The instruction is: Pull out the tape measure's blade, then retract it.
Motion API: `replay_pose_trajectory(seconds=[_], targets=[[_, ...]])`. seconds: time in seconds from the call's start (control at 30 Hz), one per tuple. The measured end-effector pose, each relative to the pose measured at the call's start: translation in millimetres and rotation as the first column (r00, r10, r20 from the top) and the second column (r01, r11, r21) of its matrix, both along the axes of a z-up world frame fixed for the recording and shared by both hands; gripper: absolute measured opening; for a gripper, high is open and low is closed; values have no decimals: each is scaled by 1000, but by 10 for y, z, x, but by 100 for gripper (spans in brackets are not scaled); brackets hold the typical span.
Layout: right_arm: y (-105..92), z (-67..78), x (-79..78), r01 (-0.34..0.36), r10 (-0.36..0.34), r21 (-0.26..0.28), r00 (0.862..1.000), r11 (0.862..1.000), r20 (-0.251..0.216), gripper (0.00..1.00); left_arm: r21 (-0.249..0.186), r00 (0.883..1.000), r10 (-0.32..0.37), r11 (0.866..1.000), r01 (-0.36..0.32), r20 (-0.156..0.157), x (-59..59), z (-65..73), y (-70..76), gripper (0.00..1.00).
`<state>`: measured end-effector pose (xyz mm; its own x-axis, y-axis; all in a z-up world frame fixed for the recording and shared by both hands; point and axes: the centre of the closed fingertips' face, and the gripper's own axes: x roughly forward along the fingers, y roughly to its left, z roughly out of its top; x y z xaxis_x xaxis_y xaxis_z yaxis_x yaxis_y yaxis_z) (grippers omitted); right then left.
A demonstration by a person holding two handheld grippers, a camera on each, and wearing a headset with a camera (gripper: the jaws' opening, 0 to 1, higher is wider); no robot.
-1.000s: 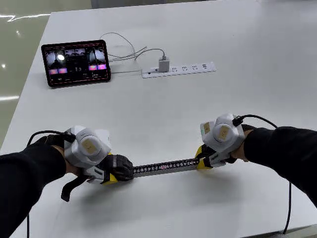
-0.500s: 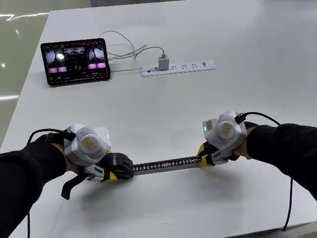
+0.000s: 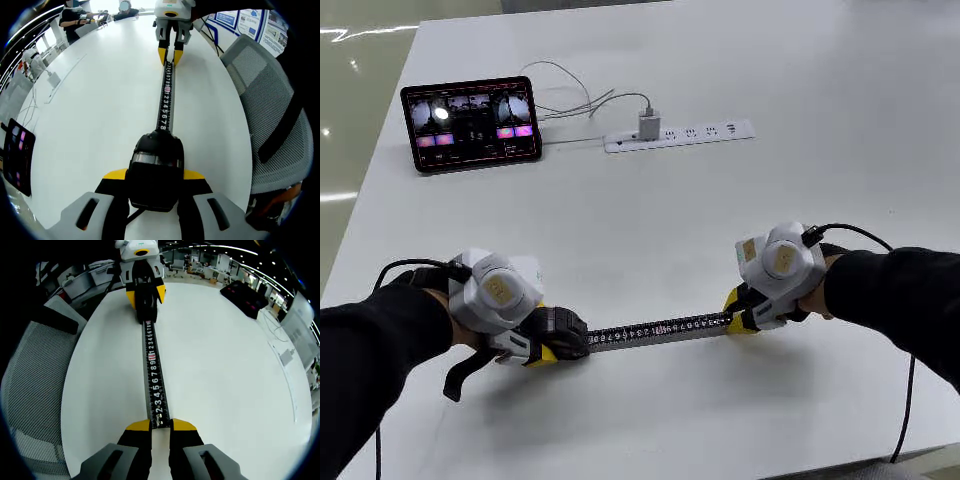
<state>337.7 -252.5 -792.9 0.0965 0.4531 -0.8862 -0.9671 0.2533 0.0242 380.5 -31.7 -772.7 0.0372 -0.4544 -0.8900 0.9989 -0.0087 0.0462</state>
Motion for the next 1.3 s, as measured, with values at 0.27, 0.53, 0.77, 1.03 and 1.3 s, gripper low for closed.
replay_pose_trajectory(seconds=[0.27,0.53,0.77,1.03,1.3], targets=[[-51,1,-3,10,-10,0,1000,1000,-1,8,1,1000,-1,1000,1,1,-1,-2,-1,31],[-85,5,-8,14,-14,3,1000,1000,2,8,1,1000,-1,1000,1,1,-4,0,-6,31],[-107,12,-8,15,-15,-3,1000,1000,2,8,1,1000,-1,1000,1,2,-5,1,-5,31],[-146,15,-12,20,-20,-6,1000,1000,-1,8,0,1000,-1,1000,1,1,-5,1,-4,31],[-210,4,-22,30,-30,-9,1000,1000,-5,8,0,1000,0,1000,0,0,-4,5,-4,31]])
